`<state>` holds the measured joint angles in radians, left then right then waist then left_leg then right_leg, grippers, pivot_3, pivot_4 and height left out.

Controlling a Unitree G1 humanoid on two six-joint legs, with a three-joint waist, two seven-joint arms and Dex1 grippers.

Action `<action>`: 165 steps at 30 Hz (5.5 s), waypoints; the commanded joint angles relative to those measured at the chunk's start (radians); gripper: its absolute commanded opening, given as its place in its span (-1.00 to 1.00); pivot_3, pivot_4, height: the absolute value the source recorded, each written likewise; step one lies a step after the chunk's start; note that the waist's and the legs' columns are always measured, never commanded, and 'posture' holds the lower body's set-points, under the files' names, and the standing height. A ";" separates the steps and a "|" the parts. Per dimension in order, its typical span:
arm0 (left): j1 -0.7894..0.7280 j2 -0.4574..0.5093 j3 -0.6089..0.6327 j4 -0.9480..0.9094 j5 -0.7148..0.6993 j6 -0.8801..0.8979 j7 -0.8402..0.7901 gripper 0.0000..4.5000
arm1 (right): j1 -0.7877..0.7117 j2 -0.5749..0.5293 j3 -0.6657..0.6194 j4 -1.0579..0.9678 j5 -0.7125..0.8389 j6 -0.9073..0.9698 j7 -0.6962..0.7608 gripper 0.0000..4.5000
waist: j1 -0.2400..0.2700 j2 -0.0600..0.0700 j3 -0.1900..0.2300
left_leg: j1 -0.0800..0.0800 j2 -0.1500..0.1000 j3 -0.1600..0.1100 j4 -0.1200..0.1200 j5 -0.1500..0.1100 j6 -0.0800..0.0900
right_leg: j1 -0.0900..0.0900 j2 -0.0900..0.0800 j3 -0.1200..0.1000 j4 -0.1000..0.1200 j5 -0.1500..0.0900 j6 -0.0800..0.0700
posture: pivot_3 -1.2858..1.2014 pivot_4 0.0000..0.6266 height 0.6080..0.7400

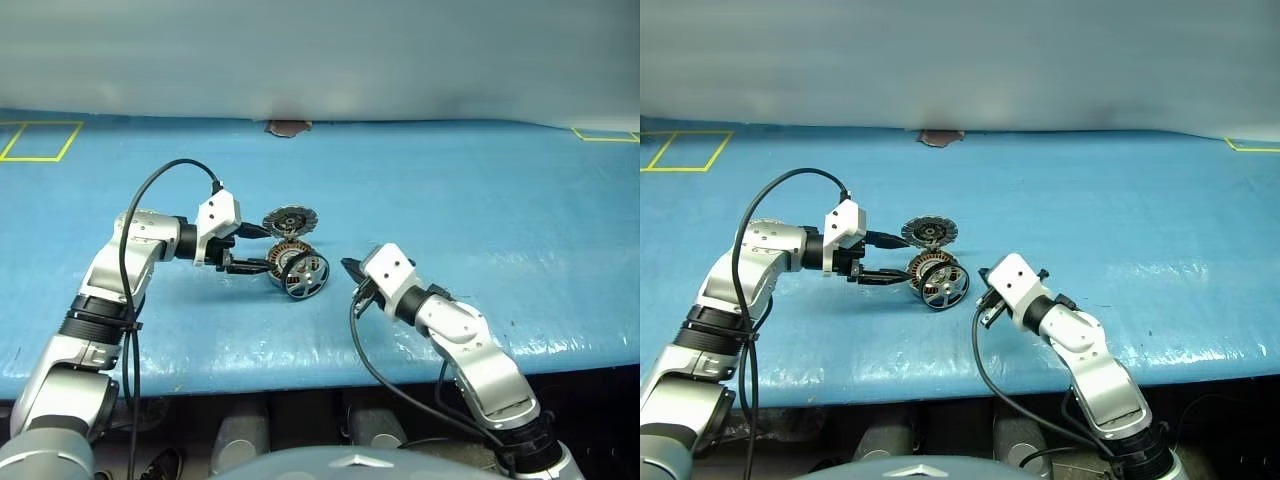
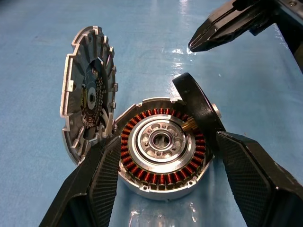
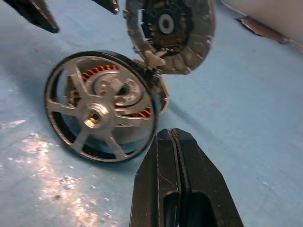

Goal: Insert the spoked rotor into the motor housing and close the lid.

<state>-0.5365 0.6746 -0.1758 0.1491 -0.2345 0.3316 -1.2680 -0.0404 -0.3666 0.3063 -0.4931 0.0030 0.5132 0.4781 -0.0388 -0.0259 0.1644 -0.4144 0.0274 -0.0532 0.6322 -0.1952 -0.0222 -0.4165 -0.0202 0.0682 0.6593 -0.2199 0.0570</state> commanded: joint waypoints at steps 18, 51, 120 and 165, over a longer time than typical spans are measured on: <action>0.046 -0.009 -0.031 -0.055 0.010 -0.001 0.021 0.55 | -0.057 0.038 0.138 -0.030 -0.047 0.030 0.016 -1.00 | 0.001 0.000 0.000 | 0.000 0.000 0.000 -0.001 0.000 0.000 | 0.000 0.000 0.000 0.000 -0.001 -0.001 | 0.03 -0.52 1.00; 0.017 -0.036 -0.022 -0.005 0.033 -0.030 0.028 0.56 | -0.047 0.059 0.157 0.039 -0.158 0.007 -0.066 -0.32 | 0.001 0.000 0.000 | 0.000 0.000 0.000 -0.001 0.000 0.000 | 0.000 0.000 0.000 0.000 -0.001 -0.001 | 0.03 -0.52 1.00; 0.006 -0.068 -0.034 0.044 0.063 -0.071 0.041 0.56 | -0.040 0.080 0.110 -0.005 -0.131 0.007 -0.064 -0.32 | 0.000 0.000 0.000 | 0.000 0.000 0.000 -0.001 0.000 0.000 | 0.000 0.000 0.000 0.000 -0.001 -0.001 | 0.03 -0.52 1.00; 0.001 -0.052 -0.031 0.039 0.079 -0.078 0.045 0.56 | -0.018 0.098 0.088 0.043 -0.081 -0.019 -0.060 -0.80 | 0.000 0.000 0.000 | 0.000 0.000 0.000 -0.001 0.000 0.000 | 0.000 0.000 0.000 0.000 -0.001 -0.001 | 0.03 -0.52 1.00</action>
<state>-0.5167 0.6145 -0.2161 0.1981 -0.1571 0.2726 -1.2228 -0.0557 -0.2701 0.4024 -0.4175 -0.0813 0.5041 0.4183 -0.0389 -0.0259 0.1643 -0.4139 0.0274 -0.0532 0.6311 -0.1952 -0.0223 -0.4166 -0.0203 0.0677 0.6594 -0.2205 0.0565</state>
